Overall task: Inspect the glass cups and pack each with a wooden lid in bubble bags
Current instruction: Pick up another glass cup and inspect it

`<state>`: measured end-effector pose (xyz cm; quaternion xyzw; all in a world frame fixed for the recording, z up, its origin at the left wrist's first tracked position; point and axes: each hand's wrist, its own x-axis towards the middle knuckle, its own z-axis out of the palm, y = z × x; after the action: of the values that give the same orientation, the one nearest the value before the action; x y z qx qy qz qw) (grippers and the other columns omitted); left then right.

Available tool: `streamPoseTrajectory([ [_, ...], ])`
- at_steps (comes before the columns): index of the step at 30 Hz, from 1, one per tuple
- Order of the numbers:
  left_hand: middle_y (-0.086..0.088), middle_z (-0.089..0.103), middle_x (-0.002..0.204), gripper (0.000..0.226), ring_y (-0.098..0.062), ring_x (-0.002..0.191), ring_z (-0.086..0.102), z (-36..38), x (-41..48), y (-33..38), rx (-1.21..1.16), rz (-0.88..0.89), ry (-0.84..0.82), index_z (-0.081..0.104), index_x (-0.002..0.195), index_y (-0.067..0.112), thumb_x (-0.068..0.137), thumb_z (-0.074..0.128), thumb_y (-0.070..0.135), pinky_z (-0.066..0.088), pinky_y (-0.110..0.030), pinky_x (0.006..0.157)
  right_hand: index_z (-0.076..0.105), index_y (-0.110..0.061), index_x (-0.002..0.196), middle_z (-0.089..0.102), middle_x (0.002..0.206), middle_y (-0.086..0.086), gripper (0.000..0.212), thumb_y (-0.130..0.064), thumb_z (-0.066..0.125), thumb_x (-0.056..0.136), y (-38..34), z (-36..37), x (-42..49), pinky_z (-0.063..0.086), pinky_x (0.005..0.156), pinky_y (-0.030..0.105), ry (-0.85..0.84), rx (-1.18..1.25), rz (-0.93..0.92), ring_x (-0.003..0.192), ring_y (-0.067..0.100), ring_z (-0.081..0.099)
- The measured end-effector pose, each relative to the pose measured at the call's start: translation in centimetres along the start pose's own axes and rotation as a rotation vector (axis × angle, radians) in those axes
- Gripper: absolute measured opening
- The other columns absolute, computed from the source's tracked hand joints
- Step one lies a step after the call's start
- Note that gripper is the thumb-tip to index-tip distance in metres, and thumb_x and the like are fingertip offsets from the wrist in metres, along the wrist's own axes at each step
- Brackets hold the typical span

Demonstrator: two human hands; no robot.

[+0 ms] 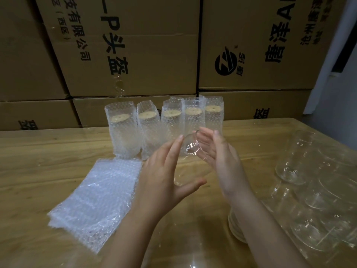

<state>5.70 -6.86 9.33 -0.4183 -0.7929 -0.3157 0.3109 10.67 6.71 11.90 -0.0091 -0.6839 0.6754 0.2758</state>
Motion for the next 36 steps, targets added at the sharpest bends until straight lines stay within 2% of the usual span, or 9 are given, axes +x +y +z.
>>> streamPoseTrajectory([
  [4, 0.000, 0.056, 0.128, 0.090, -0.016, 0.105, 0.061, -1.3, 0.2, -0.1, -0.039, -0.015, -0.052, 0.024, 0.145, 0.025, 0.072, 0.057, 0.067, 0.045, -0.022, 0.078, 0.051, -0.048, 0.118, 0.061, 0.121, -0.024, 0.040, -0.066, 0.036, 0.085, 0.1, -0.5, -0.1, 0.044, 0.099, 0.026, -0.096, -0.185, -0.155, 0.118, -0.005, 0.053],
  [8, 0.016, 0.054, 0.125, 0.092, -0.002, 0.103, 0.057, -2.6, 0.3, -0.5, -0.102, -0.026, -0.125, 0.022, 0.146, 0.037, 0.069, 0.059, 0.071, 0.043, -0.013, 0.079, 0.046, -0.046, 0.129, 0.054, 0.129, -0.027, 0.062, -0.080, 0.028, 0.081, -0.1, -1.0, -0.3, 0.042, 0.099, 0.023, -0.165, -0.328, -0.273, 0.122, -0.008, 0.046],
  [12, 0.036, 0.052, 0.118, 0.088, 0.007, 0.103, 0.056, -2.8, 0.1, -1.0, -0.358, -0.185, -0.278, 0.021, 0.138, 0.062, 0.061, 0.059, 0.081, 0.048, -0.019, 0.083, 0.047, -0.031, 0.137, 0.048, 0.140, -0.016, 0.053, -0.058, 0.039, 0.092, -0.5, -1.0, -0.5, 0.040, 0.102, 0.019, -0.233, -0.489, -0.440, 0.129, -0.002, 0.042],
  [15, 0.024, 0.059, 0.119, 0.085, -0.005, 0.102, 0.063, -1.8, 0.0, -1.2, -0.633, -0.314, -0.324, 0.030, 0.138, 0.055, 0.064, 0.067, 0.070, 0.053, -0.032, 0.086, 0.052, -0.035, 0.131, 0.048, 0.140, -0.021, 0.037, -0.041, 0.044, 0.095, -1.5, -1.0, -0.5, 0.035, 0.110, 0.029, -0.330, -0.465, -0.429, 0.135, -0.001, 0.037],
  [19, 0.017, 0.063, 0.112, 0.072, -0.008, 0.101, 0.065, -0.6, -0.2, -1.3, -0.799, -0.433, -0.264, 0.037, 0.128, 0.060, 0.065, 0.070, 0.063, 0.053, -0.024, 0.079, 0.057, -0.045, 0.123, 0.054, 0.130, -0.029, 0.032, -0.046, 0.048, 0.093, -3.6, -3.4, -0.5, 0.043, 0.100, 0.029, -0.339, -0.432, -0.226, 0.124, -0.007, 0.047],
  [22, 0.028, 0.060, 0.116, 0.079, 0.006, 0.110, 0.057, 0.0, -0.4, -2.0, -0.756, -0.507, -0.232, 0.030, 0.127, 0.065, 0.059, 0.070, 0.067, 0.045, -0.020, 0.090, 0.048, -0.052, 0.123, 0.056, 0.124, -0.027, 0.038, -0.055, 0.047, 0.085, -4.6, -5.5, -0.8, 0.047, 0.094, 0.029, -0.279, -0.741, 0.012, 0.114, -0.006, 0.053],
  [27, 0.031, 0.055, 0.121, 0.101, 0.019, 0.108, 0.047, 0.9, -1.1, -3.1, -0.633, -0.579, -0.314, 0.024, 0.136, 0.063, 0.049, 0.075, 0.072, 0.038, -0.010, 0.078, 0.023, -0.036, 0.148, 0.034, 0.152, -0.006, 0.093, -0.055, 0.073, 0.072, -4.3, -6.4, -1.6, 0.037, 0.099, 0.025, -0.553, -1.347, 0.654, 0.135, 0.017, 0.038],
  [30, 0.031, 0.052, 0.121, 0.105, 0.016, 0.110, 0.048, 1.6, -1.5, -3.5, -0.618, -0.604, -0.331, 0.025, 0.137, 0.059, 0.048, 0.079, 0.070, 0.039, -0.008, 0.076, 0.026, -0.029, 0.148, 0.039, 0.149, -0.004, 0.104, -0.054, 0.081, 0.063, -2.7, -6.1, -1.2, 0.041, 0.103, 0.031, -0.599, -1.451, 0.770, 0.133, 0.021, 0.043],
  [36, 0.029, 0.056, 0.118, 0.104, 0.013, 0.109, 0.051, 2.5, -1.8, -3.9, -0.661, -0.639, -0.312, 0.031, 0.137, 0.054, 0.047, 0.081, 0.061, 0.045, -0.018, 0.084, 0.043, -0.025, 0.137, 0.056, 0.132, -0.003, 0.078, -0.043, 0.077, 0.070, -0.9, -6.4, -0.4, 0.049, 0.095, 0.032, -0.632, -1.526, 0.777, 0.116, 0.021, 0.056],
])
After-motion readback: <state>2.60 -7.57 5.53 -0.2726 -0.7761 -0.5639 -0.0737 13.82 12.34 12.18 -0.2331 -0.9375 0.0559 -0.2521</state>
